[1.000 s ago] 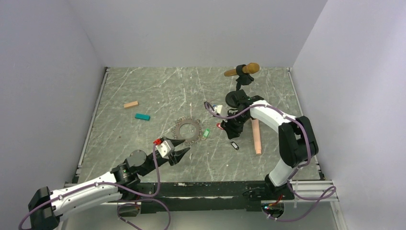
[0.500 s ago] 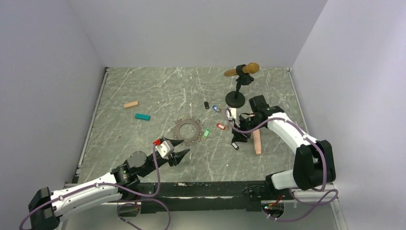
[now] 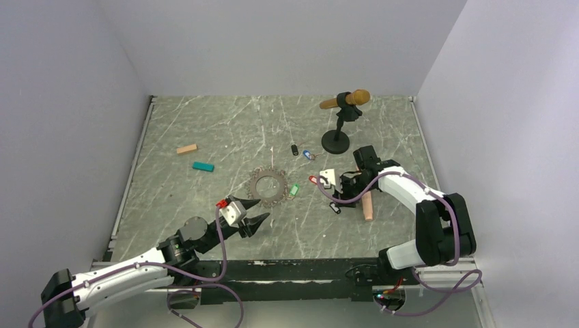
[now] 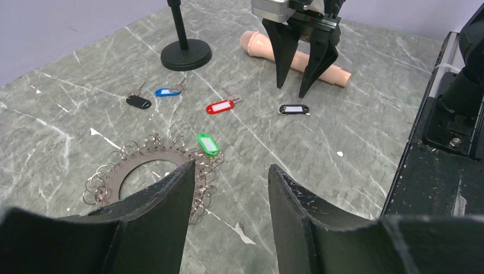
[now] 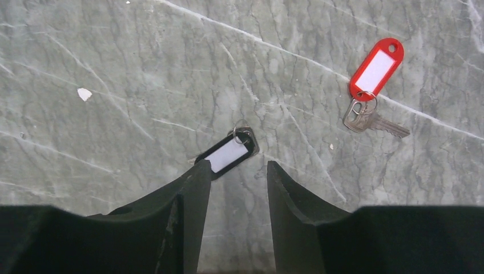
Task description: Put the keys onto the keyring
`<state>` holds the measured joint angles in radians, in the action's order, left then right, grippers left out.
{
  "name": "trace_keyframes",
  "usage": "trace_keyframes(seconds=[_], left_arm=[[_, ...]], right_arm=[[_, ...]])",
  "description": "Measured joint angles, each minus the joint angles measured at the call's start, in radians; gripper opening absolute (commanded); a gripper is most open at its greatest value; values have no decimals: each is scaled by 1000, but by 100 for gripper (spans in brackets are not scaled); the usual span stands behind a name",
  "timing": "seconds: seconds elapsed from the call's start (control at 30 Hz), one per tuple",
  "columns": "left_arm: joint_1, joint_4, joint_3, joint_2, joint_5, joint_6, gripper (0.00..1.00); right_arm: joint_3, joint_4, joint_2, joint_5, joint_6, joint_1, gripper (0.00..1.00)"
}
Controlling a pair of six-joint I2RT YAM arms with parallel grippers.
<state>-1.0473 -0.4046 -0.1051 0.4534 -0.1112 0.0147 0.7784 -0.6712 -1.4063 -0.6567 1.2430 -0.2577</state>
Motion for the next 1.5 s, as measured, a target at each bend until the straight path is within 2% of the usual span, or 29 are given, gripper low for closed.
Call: trace_keyframes(seconds=[0.17, 0.3, 0.67, 1.5], left_arm=[[0, -1, 4, 3, 0, 0, 55], [0, -2, 5, 3, 0, 0, 55], [0, -2, 21, 0, 0, -18, 55], [0, -17, 21, 0, 0, -34, 55]], right_arm=[[0, 17, -34, 3, 23, 0, 32], [2, 19, -52, 2, 41, 0, 27], [15, 19, -107, 23, 48, -65, 24], [42, 39, -144, 50, 27, -74, 11]])
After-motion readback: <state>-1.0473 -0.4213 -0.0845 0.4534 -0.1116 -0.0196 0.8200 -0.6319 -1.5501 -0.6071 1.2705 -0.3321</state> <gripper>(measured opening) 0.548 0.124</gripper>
